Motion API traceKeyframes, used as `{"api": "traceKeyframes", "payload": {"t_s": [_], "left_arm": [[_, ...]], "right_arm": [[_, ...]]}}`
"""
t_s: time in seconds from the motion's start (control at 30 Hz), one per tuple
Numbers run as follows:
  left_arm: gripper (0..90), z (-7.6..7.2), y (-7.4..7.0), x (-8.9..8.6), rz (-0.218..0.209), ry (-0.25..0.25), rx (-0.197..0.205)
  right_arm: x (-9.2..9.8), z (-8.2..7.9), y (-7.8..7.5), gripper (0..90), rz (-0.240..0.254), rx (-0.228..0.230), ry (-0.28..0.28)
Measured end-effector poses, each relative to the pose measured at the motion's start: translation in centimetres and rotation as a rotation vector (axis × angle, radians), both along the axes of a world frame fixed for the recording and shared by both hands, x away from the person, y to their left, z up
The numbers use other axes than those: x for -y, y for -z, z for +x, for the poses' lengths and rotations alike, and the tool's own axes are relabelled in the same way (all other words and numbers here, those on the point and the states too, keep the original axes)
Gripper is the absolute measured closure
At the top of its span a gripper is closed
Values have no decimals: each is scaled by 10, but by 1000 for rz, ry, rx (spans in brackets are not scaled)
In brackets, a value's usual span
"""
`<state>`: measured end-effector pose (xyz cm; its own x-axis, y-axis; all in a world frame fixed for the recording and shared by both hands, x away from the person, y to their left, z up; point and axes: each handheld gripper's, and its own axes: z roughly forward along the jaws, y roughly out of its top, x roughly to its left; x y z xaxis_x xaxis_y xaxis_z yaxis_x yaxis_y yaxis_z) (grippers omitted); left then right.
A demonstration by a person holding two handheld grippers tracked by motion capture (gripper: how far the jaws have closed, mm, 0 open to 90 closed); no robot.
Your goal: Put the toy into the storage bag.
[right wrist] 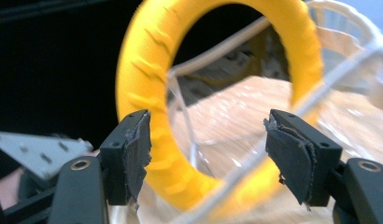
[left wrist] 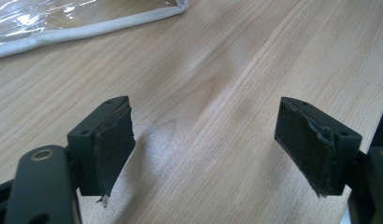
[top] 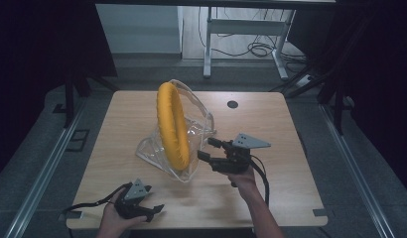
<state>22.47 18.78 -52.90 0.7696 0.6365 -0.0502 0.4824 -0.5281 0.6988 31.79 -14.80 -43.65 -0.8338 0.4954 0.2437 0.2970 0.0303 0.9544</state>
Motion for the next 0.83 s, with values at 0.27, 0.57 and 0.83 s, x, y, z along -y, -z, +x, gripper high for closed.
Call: {"api": "traceKeyframes", "payload": {"t_s": [0.27, 0.57, 0.83], "left_arm": [[196, 0, 0, 0, -1, -3, 0], [196, 0, 0, 0, -2, -4, -2], [195, -1, 1, 1, 2, 5, -2]], "right_arm": [[32, -6, 22, 313, -98, -20, 73], [44, -11, 37, 313, -165, -28, 119], [42, -12, 40, 307, -167, -35, 119]]}}
